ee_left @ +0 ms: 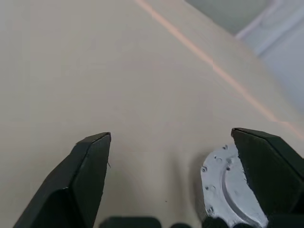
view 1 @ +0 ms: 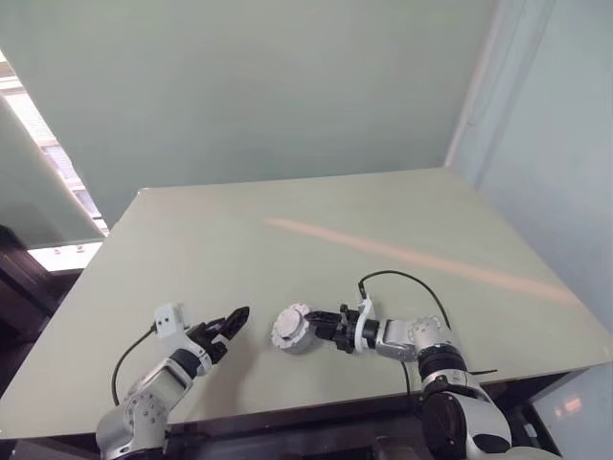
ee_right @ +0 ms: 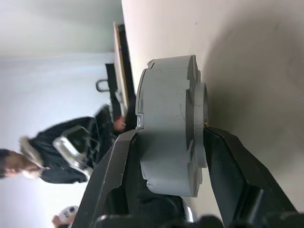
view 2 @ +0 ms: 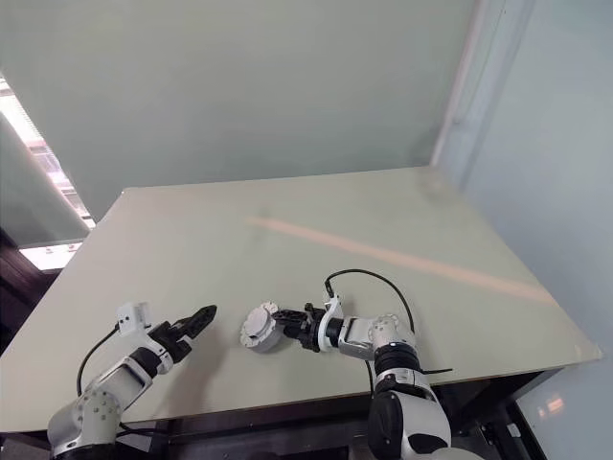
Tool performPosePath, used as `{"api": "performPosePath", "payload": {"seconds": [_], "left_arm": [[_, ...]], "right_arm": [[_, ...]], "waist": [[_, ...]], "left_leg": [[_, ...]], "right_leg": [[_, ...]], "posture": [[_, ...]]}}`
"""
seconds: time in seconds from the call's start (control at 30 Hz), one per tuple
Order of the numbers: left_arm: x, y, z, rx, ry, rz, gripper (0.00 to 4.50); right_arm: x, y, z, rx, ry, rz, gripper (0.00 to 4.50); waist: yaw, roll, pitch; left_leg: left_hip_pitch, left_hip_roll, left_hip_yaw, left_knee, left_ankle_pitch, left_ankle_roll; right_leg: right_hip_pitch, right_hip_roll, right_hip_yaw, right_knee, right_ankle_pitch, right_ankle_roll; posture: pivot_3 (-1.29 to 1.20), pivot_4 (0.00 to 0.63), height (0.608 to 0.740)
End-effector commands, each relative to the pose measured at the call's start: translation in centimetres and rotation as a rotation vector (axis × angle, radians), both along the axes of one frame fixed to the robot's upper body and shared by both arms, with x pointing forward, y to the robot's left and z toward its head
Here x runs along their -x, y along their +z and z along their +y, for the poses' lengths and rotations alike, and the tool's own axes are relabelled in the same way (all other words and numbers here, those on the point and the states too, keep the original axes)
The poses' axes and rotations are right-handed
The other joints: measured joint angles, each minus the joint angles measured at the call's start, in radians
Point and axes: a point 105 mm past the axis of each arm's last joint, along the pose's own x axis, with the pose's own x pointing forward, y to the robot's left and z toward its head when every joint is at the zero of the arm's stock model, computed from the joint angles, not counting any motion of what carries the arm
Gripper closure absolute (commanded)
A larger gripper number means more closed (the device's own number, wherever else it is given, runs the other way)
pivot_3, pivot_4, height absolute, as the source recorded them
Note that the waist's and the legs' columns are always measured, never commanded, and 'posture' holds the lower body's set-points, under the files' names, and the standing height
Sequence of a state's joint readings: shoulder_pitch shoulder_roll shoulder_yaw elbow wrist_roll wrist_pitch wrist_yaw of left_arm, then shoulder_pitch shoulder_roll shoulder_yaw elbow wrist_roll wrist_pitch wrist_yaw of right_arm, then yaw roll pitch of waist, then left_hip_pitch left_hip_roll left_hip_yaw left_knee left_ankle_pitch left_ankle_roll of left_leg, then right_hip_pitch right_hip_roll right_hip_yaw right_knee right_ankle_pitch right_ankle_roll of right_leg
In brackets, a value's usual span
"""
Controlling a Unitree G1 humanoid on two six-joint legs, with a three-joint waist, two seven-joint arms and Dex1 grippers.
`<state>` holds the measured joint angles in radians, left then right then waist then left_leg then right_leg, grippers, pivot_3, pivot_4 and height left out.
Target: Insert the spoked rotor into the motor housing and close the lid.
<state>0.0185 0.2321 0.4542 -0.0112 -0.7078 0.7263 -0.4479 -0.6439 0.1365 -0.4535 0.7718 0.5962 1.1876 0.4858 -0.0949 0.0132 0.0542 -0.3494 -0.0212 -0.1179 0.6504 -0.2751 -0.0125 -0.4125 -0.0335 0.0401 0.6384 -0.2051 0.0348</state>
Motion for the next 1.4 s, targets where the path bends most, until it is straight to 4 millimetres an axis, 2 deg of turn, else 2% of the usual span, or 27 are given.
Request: {"api": "performPosePath", "payload": {"seconds": [0.03,0.3,0.47,0.77,1.07,1.4], "left_arm": [[0.0,1.6,-0.2,0.087,0.019,-0.047,0.00],[0.0,2.6,-1.6,0.298,0.054,-0.084,0.00],[-0.2,3.3,-3.1,0.466,0.055,-0.105,0.00],[-0.6,2.8,-6.1,0.652,0.018,-0.063,0.00],[-0.9,1.6,-8.0,0.702,-0.012,-0.008,0.00],[-1.3,1.7,-9.0,0.755,-0.036,-0.018,0.00]], "right_arm": [[-0.8,2.8,1.1,-0.152,-0.041,-0.046,2.70],[-1.0,4.6,1.7,-0.213,-0.040,-0.081,2.70],[-0.7,5.7,2.3,-0.237,-0.018,-0.105,2.70],[-0.1,6.9,3.5,-0.258,0.025,-0.127,2.70],[0.1,7.4,3.7,-0.262,0.040,-0.136,2.70],[0.2,7.7,3.8,-0.267,0.047,-0.141,2.70]], "waist": [[0.000,-0.001,0.000],[-0.001,-0.002,0.001],[0.000,-0.002,0.001],[0.000,-0.002,0.001],[0.000,-0.002,0.001],[0.000,-0.002,0.001]], "left_leg": [[0.000,0.000,0.000,0.000,0.000,0.000],[-0.001,0.000,0.000,0.000,0.000,0.000],[-0.003,0.000,0.000,0.001,0.000,0.000],[-0.009,0.000,0.000,0.002,0.000,0.000],[-0.009,-0.001,0.000,0.003,0.000,0.000],[-0.010,-0.001,0.000,0.005,0.000,0.000]], "right_leg": [[0.000,0.000,0.000,0.000,0.000,0.000],[-0.001,0.000,0.000,0.000,0.000,0.000],[-0.002,0.000,0.000,0.000,0.000,0.000],[-0.007,0.000,0.000,0.000,0.000,0.000],[-0.007,0.000,0.000,0.001,0.000,0.000],[-0.006,0.000,0.000,0.001,0.000,0.000]], "posture": [[0.00,0.000,0.740],[0.00,0.000,0.740],[0.00,0.000,0.740],[0.00,0.000,0.740],[0.00,0.000,0.740],[0.00,0.000,0.740]]}}
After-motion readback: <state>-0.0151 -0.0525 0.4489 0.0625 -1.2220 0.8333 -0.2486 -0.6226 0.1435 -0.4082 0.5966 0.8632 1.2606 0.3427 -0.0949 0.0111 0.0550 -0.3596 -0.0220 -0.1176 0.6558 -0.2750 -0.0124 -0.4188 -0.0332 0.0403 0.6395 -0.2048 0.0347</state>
